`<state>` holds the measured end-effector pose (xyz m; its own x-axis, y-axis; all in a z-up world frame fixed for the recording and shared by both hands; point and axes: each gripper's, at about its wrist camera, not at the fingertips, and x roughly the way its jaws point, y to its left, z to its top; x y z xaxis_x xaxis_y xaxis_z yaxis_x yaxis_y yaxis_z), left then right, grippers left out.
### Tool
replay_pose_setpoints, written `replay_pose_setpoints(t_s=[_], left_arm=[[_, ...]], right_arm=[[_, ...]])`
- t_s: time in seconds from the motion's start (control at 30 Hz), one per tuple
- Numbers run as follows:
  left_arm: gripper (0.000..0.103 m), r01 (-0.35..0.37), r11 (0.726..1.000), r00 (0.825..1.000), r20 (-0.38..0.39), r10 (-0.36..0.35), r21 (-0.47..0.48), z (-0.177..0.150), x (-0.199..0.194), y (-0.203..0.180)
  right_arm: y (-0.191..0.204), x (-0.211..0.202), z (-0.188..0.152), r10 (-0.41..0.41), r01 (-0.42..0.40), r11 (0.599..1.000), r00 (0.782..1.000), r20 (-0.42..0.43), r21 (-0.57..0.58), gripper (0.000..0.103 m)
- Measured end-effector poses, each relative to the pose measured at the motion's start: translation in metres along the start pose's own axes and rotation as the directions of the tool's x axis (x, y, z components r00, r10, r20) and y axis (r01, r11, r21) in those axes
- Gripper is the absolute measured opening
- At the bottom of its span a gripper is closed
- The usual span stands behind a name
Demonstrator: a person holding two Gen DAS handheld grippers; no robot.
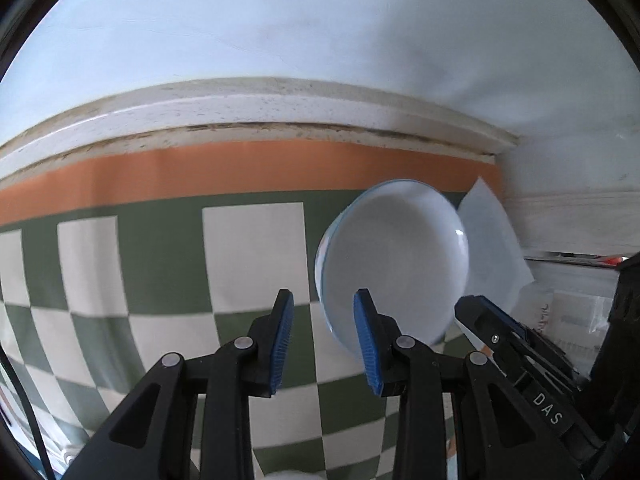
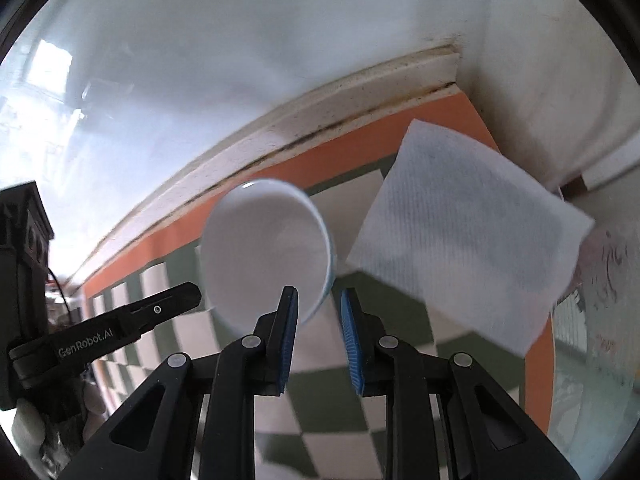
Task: Organize plates and bowls
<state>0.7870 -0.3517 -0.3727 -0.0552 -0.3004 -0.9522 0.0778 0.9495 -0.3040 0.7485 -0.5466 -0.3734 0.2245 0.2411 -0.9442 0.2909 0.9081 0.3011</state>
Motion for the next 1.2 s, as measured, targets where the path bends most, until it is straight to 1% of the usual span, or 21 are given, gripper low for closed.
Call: replay_pose_setpoints(t_s=[0.1,0.13,0.17,0.2,0.27,0.3,0.33,0.43,0.5,0.67,0.87,1.0,1.07,1.2], left_arm=[[0.026,-0.010,1.000,1.000,0.002,0.010,0.020,0.008,0.011,-0.002],[0.023,-0.008,1.000,1.000,0.003,0.008,0.023,0.008,0.013,-0.002],[0.015,0.005,1.000,1.000,0.003,-0.005,0.026,0.009,0.015,-0.002],[0.013,0.009,1.000,1.000,0.000,-0.009,0.026,0.010,0.017,-0.001],[0.013,0.006,1.000,1.000,0.000,-0.006,0.027,0.010,0.018,-0.001],[0.013,0.001,0.999,1.000,0.002,-0.001,0.033,0.010,0.017,-0.002],[0.013,-0.001,0.999,1.000,0.004,0.000,0.034,0.009,0.016,-0.002],[0.013,-0.008,0.999,1.000,0.005,0.008,0.035,0.007,0.013,-0.002],[0.013,-0.015,0.999,1.000,0.011,0.014,0.039,0.005,0.012,-0.005],[0.013,-0.030,0.996,0.999,0.038,0.027,0.083,-0.009,-0.006,-0.009],[0.013,-0.039,0.994,0.997,0.071,0.032,0.099,-0.043,-0.038,-0.007],[0.013,-0.030,0.994,0.996,0.092,0.020,0.108,-0.067,-0.061,-0.006],[0.013,-0.023,0.993,0.995,0.103,0.012,0.115,-0.082,-0.073,-0.006],[0.013,-0.018,0.991,0.992,0.127,0.001,0.135,-0.116,-0.097,-0.003]], right_arm=[[0.003,0.017,0.011,-0.028,0.028,0.999,1.000,-0.013,-0.016,0.025],[0.003,0.021,0.014,-0.034,0.034,0.999,0.999,-0.017,-0.022,0.025],[0.002,0.026,0.016,-0.043,0.042,0.999,0.999,-0.023,-0.028,0.025],[0.002,0.031,0.018,-0.054,0.053,0.998,0.998,-0.029,-0.030,0.025],[0.000,0.038,0.023,-0.054,0.053,0.998,0.998,-0.038,-0.033,0.022],[0.000,0.042,0.024,-0.057,0.055,0.998,0.997,-0.046,-0.041,0.013],[0.000,0.043,0.025,-0.050,0.048,0.998,0.998,-0.049,-0.044,0.009],[0.001,0.043,0.023,-0.052,0.050,0.997,0.997,-0.049,-0.050,0.008],[0.002,0.044,0.022,-0.051,0.048,0.998,0.997,-0.063,-0.052,0.008],[0.003,0.030,0.015,-0.042,0.039,0.997,0.998,-0.054,-0.067,0.008],[0.012,0.002,-0.008,-0.013,0.010,0.996,0.999,-0.033,-0.085,0.008],[0.020,-0.020,-0.034,0.006,-0.007,0.995,1.000,-0.012,-0.099,0.008],[0.024,-0.032,-0.045,0.012,-0.011,0.994,1.000,0.002,-0.109,0.008],[0.034,-0.059,-0.079,0.026,-0.022,0.992,0.999,0.031,-0.126,0.009]])
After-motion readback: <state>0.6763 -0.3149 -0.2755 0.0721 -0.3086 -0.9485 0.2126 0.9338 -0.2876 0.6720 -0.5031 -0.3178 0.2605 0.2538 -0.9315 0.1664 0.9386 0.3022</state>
